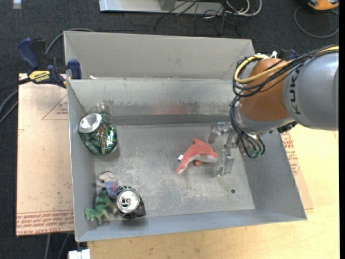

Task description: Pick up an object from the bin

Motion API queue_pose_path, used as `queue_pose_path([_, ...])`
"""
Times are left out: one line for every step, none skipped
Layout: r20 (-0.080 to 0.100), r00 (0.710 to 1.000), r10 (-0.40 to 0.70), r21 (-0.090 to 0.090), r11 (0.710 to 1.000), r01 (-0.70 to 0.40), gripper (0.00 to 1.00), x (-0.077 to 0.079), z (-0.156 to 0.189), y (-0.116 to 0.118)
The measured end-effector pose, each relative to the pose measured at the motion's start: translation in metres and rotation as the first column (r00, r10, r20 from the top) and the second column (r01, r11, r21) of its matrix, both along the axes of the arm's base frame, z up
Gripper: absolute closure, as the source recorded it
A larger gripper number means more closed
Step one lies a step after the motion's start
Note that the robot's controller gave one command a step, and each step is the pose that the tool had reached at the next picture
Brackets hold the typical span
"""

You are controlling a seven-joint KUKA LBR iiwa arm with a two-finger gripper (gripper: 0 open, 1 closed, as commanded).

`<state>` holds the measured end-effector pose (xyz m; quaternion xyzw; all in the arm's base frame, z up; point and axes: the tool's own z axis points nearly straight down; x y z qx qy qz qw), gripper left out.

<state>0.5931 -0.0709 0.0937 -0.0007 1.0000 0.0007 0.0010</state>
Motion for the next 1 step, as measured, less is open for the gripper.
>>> queue_pose_path([0.0,1.0,-0.012,0.001,1.0,0.012,0.0,-0.0086,-0.0277,-0.002])
